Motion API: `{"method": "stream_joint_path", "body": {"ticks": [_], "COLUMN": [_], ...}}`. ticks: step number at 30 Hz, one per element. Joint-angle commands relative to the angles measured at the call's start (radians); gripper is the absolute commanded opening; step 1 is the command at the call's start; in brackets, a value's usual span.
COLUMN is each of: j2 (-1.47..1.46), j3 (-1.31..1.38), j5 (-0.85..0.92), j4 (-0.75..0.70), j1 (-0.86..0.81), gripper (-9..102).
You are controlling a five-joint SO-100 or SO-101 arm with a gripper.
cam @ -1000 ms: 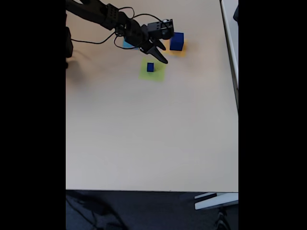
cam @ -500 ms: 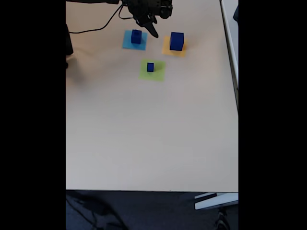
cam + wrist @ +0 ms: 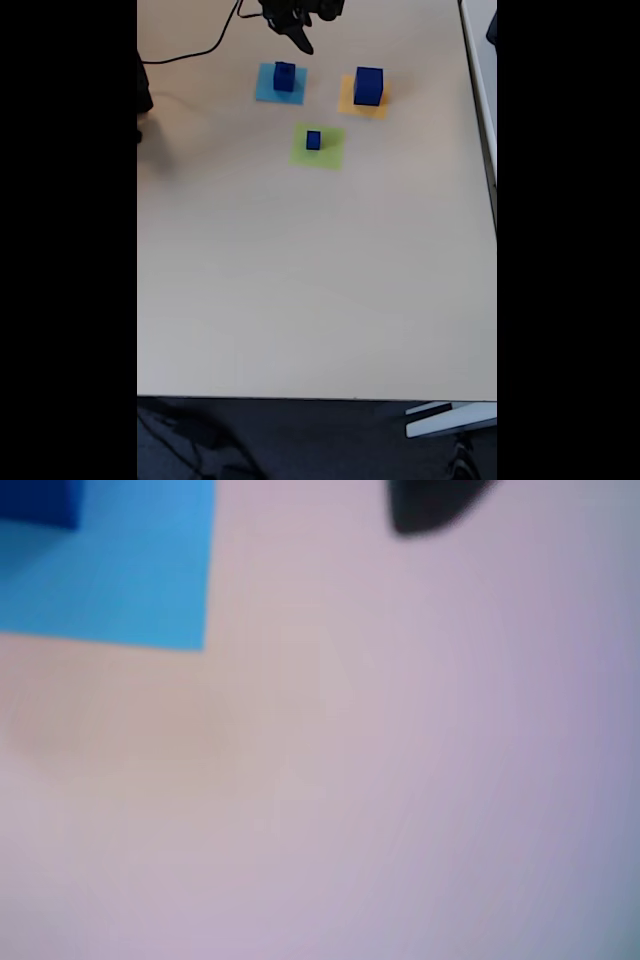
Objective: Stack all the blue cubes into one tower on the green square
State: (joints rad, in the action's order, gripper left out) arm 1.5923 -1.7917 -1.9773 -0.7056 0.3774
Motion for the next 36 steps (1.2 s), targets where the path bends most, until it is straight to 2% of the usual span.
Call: {"method": "stream_joint_path", "body": {"ticks": [1, 18, 36], "j2": [0.086, 0.121, 0.117], "j3": [-0.026, -0.1, -0.112], "j5": [0.008, 0.087, 0.146], "j4": [0.008, -0.037, -0.172], "j1": [-0.003, -0.025, -0.048], "gripper": [25, 22, 20]}}
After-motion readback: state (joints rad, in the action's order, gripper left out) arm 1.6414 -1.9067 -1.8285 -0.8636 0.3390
